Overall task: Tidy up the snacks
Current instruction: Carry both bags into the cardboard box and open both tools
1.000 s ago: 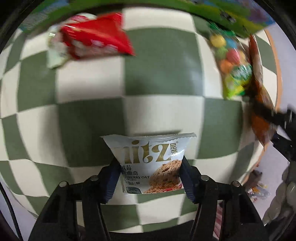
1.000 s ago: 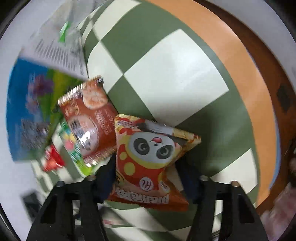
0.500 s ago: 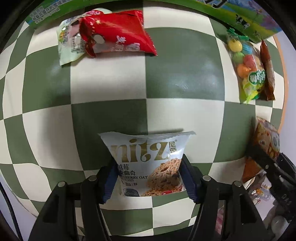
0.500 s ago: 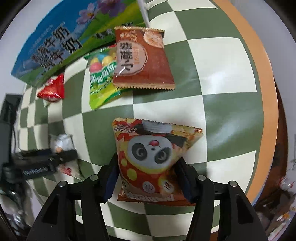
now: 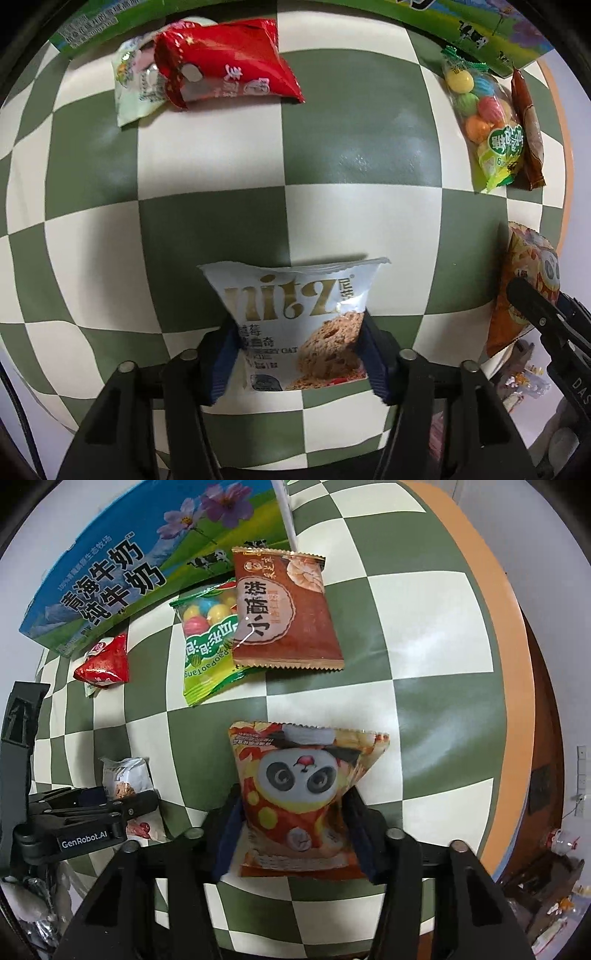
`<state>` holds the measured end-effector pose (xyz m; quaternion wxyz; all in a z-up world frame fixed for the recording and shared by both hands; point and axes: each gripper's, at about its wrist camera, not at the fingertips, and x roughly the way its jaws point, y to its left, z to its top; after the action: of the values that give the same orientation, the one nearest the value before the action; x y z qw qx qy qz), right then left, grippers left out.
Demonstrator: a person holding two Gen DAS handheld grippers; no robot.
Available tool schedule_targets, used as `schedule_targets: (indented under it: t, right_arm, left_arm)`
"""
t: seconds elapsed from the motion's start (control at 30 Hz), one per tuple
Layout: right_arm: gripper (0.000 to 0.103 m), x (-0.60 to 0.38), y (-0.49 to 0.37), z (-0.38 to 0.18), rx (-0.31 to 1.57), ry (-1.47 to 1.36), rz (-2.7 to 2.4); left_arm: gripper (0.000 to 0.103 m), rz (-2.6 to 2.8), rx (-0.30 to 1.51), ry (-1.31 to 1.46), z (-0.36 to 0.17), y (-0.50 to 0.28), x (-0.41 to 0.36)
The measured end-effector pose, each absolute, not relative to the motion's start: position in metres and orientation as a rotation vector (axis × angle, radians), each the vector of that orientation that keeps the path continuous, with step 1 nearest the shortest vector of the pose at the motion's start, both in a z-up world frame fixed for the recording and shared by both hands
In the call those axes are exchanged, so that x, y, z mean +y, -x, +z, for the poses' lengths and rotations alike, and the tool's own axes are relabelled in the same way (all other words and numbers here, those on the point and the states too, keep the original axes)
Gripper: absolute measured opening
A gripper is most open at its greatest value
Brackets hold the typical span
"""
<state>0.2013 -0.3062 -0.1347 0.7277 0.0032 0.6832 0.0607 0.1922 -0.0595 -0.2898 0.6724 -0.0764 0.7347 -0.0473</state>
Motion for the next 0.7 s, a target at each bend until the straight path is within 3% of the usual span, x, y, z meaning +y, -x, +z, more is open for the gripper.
schedule_targets:
  t: [0.43, 0.7]
  right_arm:
    - [0.047, -0.284, -0.195, -0.119, 1.441, -0.038, 0.209]
    - [0.047, -0.281, -0.219, -0.045, 1.293, -0.142, 0.288]
  left_arm:
    - [0.043, -0.142, 1.580, 0.172, -0.252, -0.198, -0.056]
    - [0.042, -0.240, 1.432, 0.272, -0.158, -0.224, -0.049]
